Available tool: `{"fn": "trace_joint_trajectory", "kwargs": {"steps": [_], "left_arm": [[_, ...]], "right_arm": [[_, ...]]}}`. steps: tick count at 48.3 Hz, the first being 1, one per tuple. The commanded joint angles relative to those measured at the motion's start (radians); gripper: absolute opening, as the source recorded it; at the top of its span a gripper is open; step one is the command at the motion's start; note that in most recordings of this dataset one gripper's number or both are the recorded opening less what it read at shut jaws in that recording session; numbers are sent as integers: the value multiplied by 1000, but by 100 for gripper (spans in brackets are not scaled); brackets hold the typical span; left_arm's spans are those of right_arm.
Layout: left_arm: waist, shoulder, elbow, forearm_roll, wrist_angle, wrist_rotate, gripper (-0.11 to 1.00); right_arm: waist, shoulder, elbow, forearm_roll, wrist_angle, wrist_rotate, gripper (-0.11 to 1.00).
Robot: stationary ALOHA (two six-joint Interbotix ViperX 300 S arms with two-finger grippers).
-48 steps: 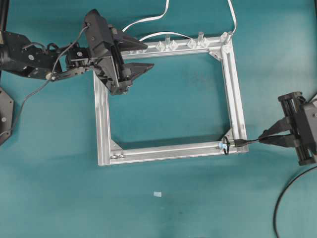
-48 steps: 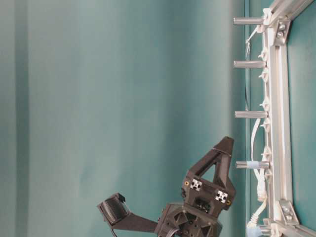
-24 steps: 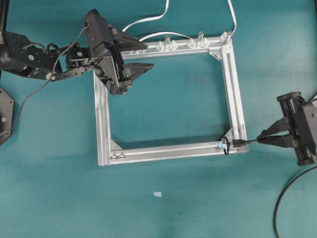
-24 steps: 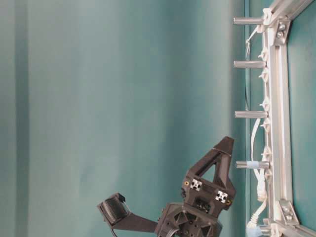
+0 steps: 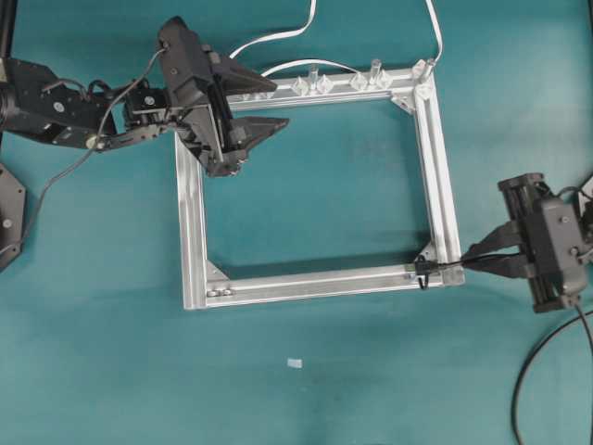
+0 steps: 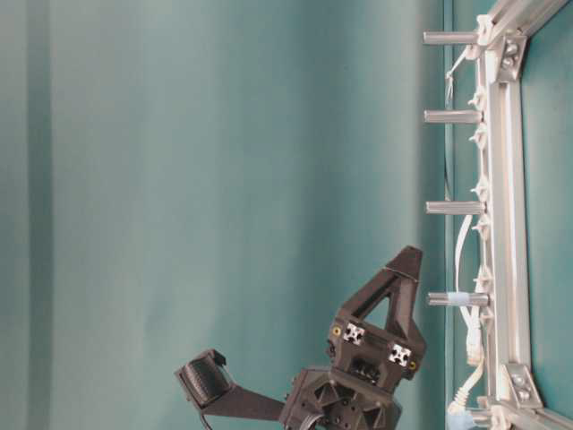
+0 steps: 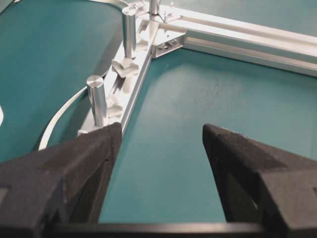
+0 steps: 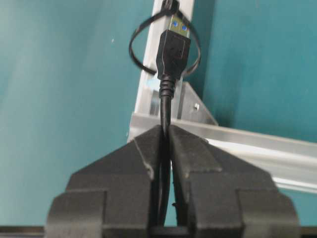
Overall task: Insert the wire through the string loop located on the right side.
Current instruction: 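Push the USB plug leftward through the black zip-tie loop, then move the left gripper toward the plug emerging from the loop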
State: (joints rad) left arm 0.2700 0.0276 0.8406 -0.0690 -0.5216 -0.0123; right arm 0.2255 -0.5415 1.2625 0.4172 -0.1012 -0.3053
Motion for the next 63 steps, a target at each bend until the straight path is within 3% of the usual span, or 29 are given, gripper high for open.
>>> {"fn": "trace_joint_trajectory", "kwargs": {"steps": [1,29,51,63], "left_arm": [[-2,-15,-21,3,-2,-8,72],[-2,-15,-21,5,14,-6,72],[-3,-17,-23,5,14,-6,72],[-48,-15,-29,5,14,-8,72]], "right_arm": [[-3,25,-37,-2,-15,-2,6],[-3,199,-135,-2,-71,-2,6],[-3,222,-149,-3,-71,-2,6],[-3,222,-147,-3,-71,-2,6]]}}
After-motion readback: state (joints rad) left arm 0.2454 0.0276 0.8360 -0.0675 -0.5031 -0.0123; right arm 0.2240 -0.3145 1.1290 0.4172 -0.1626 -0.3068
